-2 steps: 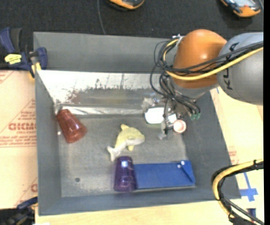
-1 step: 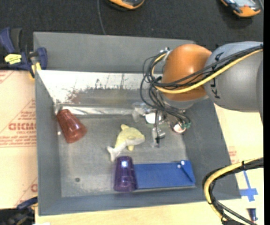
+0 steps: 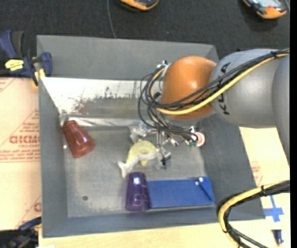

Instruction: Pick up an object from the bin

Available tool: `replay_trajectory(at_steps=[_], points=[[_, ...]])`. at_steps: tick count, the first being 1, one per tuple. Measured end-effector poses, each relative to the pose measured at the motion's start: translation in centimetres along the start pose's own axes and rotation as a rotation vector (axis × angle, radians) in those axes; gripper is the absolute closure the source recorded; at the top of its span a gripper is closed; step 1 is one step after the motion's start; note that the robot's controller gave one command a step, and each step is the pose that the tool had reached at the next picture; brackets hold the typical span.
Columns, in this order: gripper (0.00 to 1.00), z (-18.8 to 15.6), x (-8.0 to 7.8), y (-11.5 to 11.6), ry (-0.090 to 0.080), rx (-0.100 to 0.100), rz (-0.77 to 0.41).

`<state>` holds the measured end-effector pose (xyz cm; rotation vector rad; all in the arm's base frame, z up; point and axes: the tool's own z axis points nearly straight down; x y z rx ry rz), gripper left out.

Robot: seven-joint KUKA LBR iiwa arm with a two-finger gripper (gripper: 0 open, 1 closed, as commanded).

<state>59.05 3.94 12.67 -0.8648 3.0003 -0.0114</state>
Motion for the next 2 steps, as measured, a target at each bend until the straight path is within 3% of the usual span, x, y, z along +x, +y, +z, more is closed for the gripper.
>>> replay_trajectory(at_steps=[1, 2], points=[[1.00, 3.01, 0.51, 0.69, 0.000, 0.000, 0.088], [1.00, 3.00, 0.51, 0.69, 0.000, 0.000, 0.088]])
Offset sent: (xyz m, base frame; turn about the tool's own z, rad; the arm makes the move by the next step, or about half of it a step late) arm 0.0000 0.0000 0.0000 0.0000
